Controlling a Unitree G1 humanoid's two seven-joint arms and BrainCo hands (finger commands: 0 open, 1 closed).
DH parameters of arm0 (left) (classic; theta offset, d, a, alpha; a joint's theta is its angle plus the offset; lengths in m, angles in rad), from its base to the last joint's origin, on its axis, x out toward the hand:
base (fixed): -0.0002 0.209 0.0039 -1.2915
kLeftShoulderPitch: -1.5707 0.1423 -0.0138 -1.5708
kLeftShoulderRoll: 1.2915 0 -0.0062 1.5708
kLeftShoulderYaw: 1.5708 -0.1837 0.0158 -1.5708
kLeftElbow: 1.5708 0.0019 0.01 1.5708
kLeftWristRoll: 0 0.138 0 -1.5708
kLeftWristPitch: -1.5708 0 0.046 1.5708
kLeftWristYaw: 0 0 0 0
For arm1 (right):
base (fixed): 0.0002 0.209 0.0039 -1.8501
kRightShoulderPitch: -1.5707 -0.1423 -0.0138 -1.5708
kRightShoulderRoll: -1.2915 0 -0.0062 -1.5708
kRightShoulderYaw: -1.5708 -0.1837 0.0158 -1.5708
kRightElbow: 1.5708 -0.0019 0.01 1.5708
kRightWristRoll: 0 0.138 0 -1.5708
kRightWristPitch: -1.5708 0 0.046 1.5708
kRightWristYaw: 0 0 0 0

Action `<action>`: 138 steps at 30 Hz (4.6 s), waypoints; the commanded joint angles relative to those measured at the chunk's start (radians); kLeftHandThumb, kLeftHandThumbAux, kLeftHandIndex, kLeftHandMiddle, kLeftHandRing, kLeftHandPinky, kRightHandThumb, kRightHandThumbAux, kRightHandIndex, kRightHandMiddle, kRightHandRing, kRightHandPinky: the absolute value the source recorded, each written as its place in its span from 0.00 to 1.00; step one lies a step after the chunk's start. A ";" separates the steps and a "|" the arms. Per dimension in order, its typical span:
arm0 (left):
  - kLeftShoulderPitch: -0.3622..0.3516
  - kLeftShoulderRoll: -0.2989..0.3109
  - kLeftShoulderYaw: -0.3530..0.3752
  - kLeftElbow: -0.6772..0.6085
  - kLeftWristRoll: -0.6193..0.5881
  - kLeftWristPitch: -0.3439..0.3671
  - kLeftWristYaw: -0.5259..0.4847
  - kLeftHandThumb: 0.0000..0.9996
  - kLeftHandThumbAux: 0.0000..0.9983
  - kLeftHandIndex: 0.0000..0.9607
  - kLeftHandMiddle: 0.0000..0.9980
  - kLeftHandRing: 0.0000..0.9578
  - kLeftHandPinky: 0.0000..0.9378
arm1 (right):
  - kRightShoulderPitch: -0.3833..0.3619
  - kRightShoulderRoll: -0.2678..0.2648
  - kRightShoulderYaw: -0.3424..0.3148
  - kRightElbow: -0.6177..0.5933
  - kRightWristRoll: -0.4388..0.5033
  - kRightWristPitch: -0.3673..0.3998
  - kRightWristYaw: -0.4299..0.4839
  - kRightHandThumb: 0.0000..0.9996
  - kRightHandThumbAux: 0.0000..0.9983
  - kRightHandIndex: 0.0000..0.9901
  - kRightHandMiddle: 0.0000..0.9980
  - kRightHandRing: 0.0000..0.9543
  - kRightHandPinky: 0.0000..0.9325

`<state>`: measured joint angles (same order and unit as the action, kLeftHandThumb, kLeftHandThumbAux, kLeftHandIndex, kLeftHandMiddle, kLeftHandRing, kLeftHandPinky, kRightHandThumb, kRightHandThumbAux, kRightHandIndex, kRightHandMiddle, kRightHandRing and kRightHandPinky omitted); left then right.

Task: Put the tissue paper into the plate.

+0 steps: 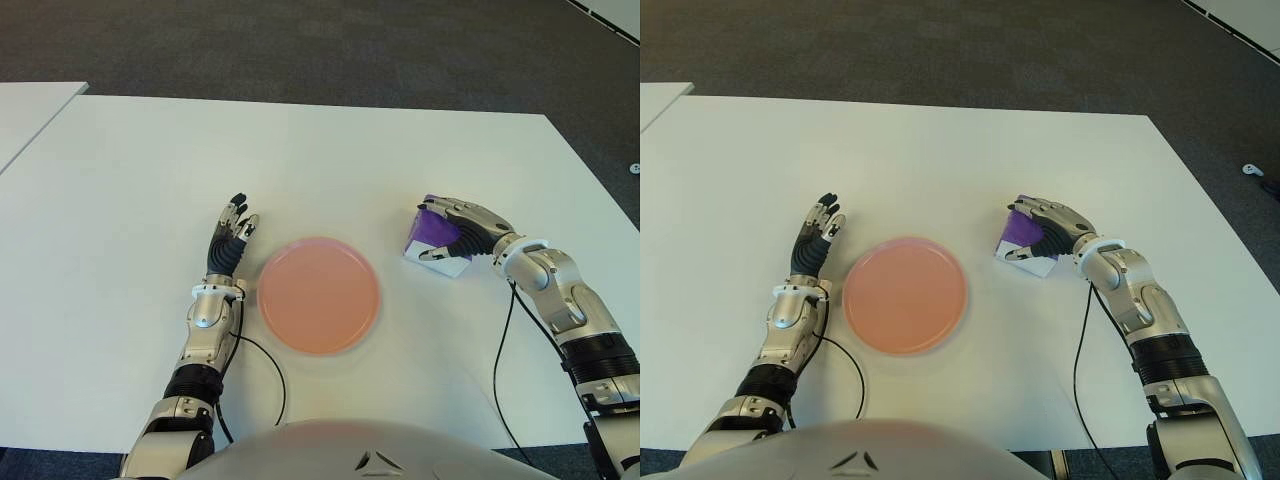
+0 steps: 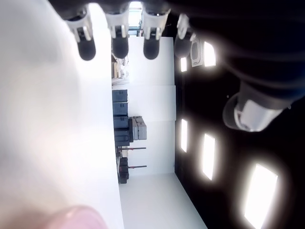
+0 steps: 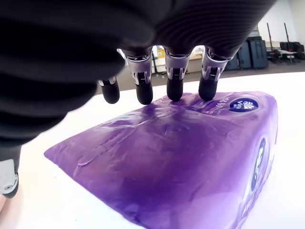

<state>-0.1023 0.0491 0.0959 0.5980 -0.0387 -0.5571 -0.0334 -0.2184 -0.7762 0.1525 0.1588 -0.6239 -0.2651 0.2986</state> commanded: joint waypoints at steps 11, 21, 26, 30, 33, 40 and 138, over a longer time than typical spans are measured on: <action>0.035 0.000 -0.001 0.039 -0.002 0.034 -0.011 0.00 0.47 0.00 0.00 0.00 0.00 | 0.015 -0.010 0.010 0.014 -0.012 0.005 0.001 0.03 0.46 0.00 0.00 0.00 0.00; 0.035 -0.001 0.002 0.039 -0.012 0.031 -0.018 0.00 0.48 0.00 0.00 0.00 0.00 | 0.019 -0.011 0.004 0.015 -0.014 0.034 0.000 0.03 0.47 0.00 0.00 0.00 0.00; 0.035 0.002 0.001 0.041 -0.010 0.031 -0.019 0.00 0.48 0.00 0.00 0.00 0.00 | 0.014 -0.016 0.001 0.018 -0.025 0.051 -0.006 0.03 0.47 0.00 0.00 0.00 0.00; 0.036 0.004 -0.001 0.041 -0.006 0.030 -0.018 0.00 0.47 0.00 0.00 0.00 0.00 | 0.006 -0.020 -0.003 0.026 -0.030 0.064 -0.008 0.02 0.48 0.00 0.00 0.00 0.00; 0.037 0.003 0.000 0.039 -0.008 0.027 -0.019 0.00 0.47 0.00 0.00 0.00 0.00 | 0.002 -0.023 -0.010 0.030 -0.027 0.076 -0.010 0.02 0.48 0.00 0.00 0.00 0.00; 0.037 0.002 0.002 0.039 -0.013 0.025 -0.019 0.00 0.48 0.00 0.00 0.00 0.00 | 0.004 -0.018 -0.030 0.009 -0.021 0.137 -0.002 0.02 0.48 0.00 0.00 0.00 0.00; 0.068 0.019 0.000 0.025 -0.019 0.015 -0.038 0.00 0.48 0.00 0.00 0.00 0.00 | -0.157 0.292 0.409 0.953 -0.322 -0.024 -0.769 0.05 0.53 0.00 0.00 0.00 0.00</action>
<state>-0.0838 0.0636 0.0989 0.5636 -0.0599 -0.5651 -0.0474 -0.4658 -0.5953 0.4164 0.9002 -0.8597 -0.2540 -0.4891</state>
